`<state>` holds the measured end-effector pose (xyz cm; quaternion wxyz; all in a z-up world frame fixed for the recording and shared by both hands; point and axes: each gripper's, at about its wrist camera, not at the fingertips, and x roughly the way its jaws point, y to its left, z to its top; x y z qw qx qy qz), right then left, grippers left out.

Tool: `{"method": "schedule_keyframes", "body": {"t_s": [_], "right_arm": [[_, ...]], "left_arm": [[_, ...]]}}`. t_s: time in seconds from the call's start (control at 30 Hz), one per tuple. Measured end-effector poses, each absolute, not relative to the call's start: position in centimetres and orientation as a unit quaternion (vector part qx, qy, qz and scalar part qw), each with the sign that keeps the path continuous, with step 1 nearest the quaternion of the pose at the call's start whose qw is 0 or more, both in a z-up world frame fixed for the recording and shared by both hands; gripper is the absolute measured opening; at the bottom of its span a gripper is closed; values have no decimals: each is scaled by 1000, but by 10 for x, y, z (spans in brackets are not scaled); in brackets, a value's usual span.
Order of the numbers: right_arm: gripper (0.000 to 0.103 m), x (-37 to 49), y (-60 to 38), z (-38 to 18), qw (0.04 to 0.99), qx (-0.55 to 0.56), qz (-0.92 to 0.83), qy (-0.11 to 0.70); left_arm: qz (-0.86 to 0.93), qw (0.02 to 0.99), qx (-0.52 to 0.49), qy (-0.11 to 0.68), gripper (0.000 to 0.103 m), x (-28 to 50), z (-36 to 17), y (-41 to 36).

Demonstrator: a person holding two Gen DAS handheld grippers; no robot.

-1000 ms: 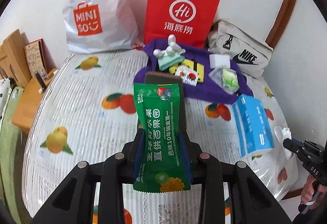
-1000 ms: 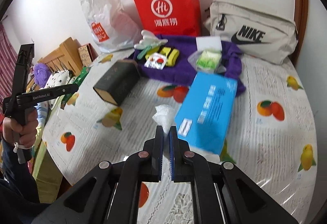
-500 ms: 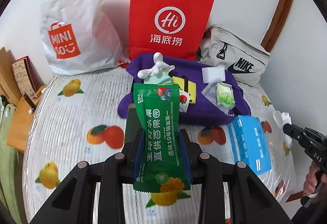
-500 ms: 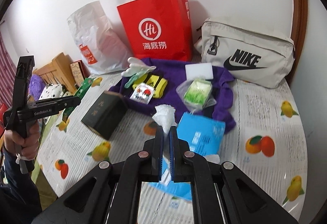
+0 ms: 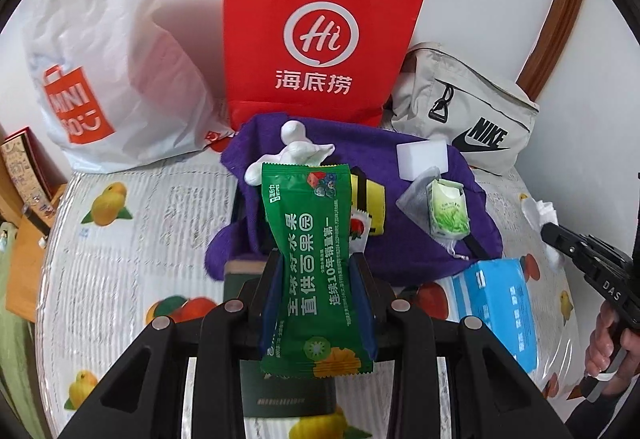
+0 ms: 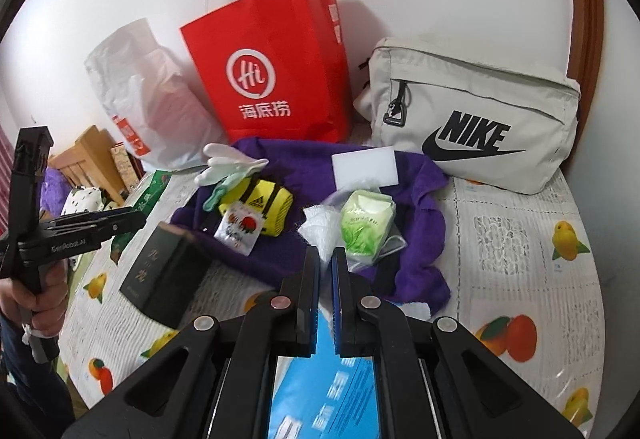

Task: Organize soft objects
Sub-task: 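Carry the snack packet and white cloth toward the purple towel with both tools, then lower the cloth and snack packet onto the towel and open both tools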

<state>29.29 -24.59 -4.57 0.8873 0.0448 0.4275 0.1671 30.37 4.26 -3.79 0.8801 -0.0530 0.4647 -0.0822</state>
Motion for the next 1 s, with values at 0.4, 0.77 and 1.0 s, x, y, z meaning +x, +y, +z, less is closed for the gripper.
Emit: {"method": "schedule_keyframes", "body": {"t_s": [0.4,0.77,1.0], "right_arm": [[6,354,-237,-72,878,51,168,445],[6,388,-214,-97,861,43,184,472],[7,400,-203,-115,850,41,184,492]], "left_arm": [[-115,871,-45,475,32,357,-49,14],[-135,855,-49,499,32,387,-73,-7],[-142,847,-35,511,33,400,-90,-16]]}}
